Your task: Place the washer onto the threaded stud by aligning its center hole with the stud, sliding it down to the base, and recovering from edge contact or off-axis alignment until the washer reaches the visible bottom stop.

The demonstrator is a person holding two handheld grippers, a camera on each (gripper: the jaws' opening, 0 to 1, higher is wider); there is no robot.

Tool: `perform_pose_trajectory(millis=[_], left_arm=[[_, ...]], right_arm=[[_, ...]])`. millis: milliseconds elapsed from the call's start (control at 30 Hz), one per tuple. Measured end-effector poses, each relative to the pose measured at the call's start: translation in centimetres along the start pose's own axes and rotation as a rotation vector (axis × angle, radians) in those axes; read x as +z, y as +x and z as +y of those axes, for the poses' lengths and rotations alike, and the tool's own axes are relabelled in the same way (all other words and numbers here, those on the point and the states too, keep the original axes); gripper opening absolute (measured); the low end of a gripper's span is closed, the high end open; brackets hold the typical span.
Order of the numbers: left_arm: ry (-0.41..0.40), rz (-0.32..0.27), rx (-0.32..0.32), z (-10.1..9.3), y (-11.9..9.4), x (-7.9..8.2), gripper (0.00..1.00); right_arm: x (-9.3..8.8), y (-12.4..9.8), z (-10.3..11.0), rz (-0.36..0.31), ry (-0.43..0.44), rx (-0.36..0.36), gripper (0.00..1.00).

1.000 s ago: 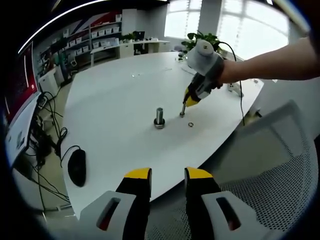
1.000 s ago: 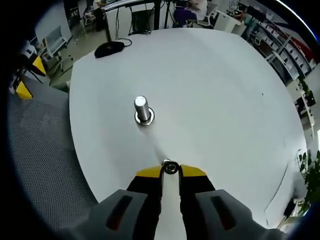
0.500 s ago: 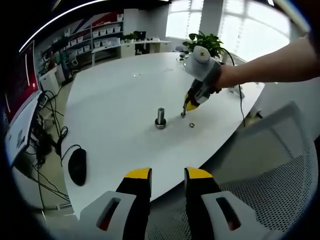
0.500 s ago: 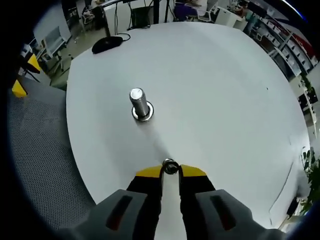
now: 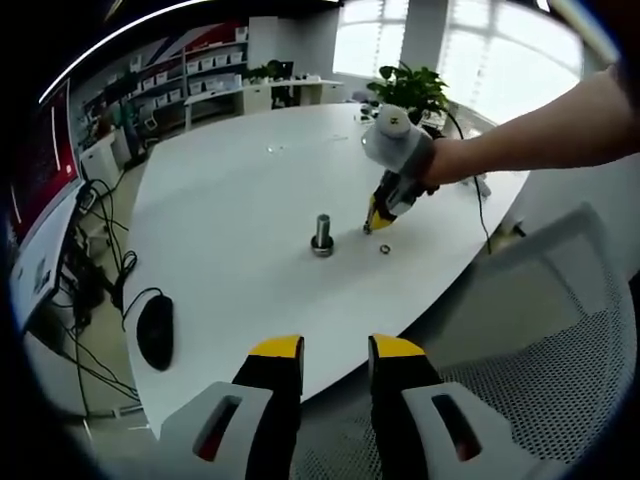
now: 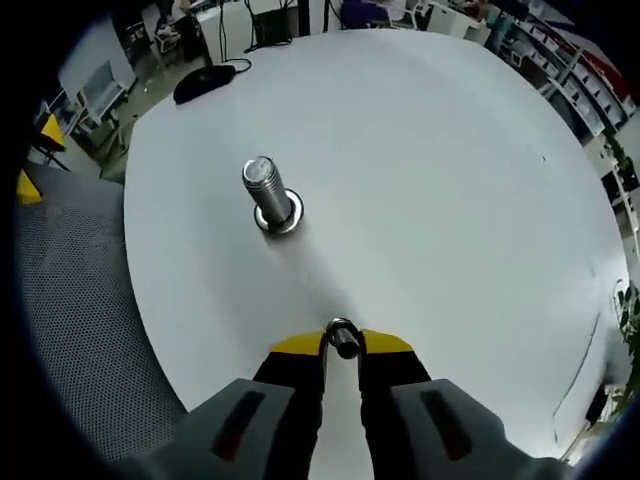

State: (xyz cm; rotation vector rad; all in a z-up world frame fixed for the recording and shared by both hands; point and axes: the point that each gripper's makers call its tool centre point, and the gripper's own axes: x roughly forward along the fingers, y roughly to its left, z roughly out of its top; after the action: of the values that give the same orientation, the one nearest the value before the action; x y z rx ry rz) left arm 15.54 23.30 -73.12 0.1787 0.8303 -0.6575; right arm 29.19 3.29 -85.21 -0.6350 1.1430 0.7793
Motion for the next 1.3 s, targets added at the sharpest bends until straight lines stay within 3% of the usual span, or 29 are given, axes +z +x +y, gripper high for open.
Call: perform_pose_trajectory(millis=[867,1300], left_arm=[[0.000,0.004,-0.006,-0.1,0.0,-0.1,0.24],[0.010,-0.003,-0.017,-0.4,0.0,0.1,0.24]], right_arm=[[-0.4,0.4,-0.1,-0.006,0.037,-0.003,0.16],[-1.6,-0.7,-0.4,-0.006,0.059,-0.023,0.19]])
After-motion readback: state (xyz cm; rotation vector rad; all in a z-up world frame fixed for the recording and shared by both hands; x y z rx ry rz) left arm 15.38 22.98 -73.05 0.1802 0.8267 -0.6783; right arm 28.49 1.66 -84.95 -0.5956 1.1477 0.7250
